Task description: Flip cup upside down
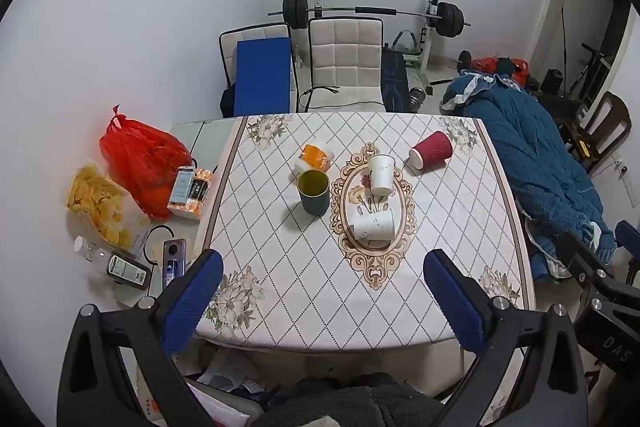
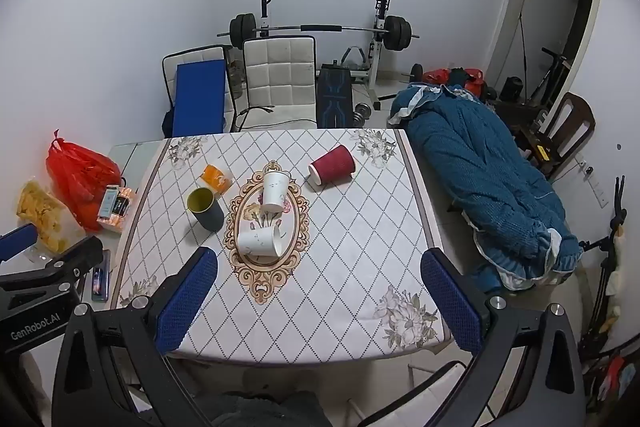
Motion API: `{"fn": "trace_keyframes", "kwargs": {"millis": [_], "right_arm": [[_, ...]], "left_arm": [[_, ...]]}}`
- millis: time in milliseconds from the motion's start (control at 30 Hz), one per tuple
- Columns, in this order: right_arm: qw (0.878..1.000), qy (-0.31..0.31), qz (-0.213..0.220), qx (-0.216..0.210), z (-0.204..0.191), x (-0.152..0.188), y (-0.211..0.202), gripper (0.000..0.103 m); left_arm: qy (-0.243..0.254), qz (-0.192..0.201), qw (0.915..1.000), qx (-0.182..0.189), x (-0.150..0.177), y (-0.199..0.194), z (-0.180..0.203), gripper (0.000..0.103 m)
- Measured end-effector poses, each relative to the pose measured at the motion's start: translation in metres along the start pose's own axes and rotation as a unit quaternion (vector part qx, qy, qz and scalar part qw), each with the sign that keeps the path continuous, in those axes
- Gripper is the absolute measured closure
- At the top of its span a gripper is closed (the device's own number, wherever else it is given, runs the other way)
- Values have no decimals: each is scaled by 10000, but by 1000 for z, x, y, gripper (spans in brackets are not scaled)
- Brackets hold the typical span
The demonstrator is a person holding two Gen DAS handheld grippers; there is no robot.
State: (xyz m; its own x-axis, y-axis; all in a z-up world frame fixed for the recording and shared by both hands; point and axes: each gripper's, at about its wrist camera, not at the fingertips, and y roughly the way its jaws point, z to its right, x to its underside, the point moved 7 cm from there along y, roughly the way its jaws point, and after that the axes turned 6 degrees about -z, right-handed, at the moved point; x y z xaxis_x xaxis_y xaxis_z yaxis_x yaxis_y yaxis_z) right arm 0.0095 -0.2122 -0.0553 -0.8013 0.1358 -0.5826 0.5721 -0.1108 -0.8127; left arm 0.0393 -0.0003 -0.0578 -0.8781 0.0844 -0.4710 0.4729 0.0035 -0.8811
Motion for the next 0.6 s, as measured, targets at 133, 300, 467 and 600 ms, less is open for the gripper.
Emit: {"fn": "trace_keyframes", "kwargs": {"millis": [133, 300, 467, 600], "right_arm": [[10000, 11, -7, -19, 0, 0, 0, 0], [10000, 1, 26, -31, -1, 2, -6, 0], [10000, 23, -19, -25, -4, 0, -5, 0], [10000, 65, -21, -46, 0, -3, -5, 0]], "left_arm": [[-5, 5, 10000, -5, 0, 0, 0, 0], [0, 33, 10000, 5, -5, -3, -3, 0], [-6, 50, 10000, 18, -5, -5, -1, 0], [-19, 63, 10000, 14, -5, -5, -1, 0]]}}
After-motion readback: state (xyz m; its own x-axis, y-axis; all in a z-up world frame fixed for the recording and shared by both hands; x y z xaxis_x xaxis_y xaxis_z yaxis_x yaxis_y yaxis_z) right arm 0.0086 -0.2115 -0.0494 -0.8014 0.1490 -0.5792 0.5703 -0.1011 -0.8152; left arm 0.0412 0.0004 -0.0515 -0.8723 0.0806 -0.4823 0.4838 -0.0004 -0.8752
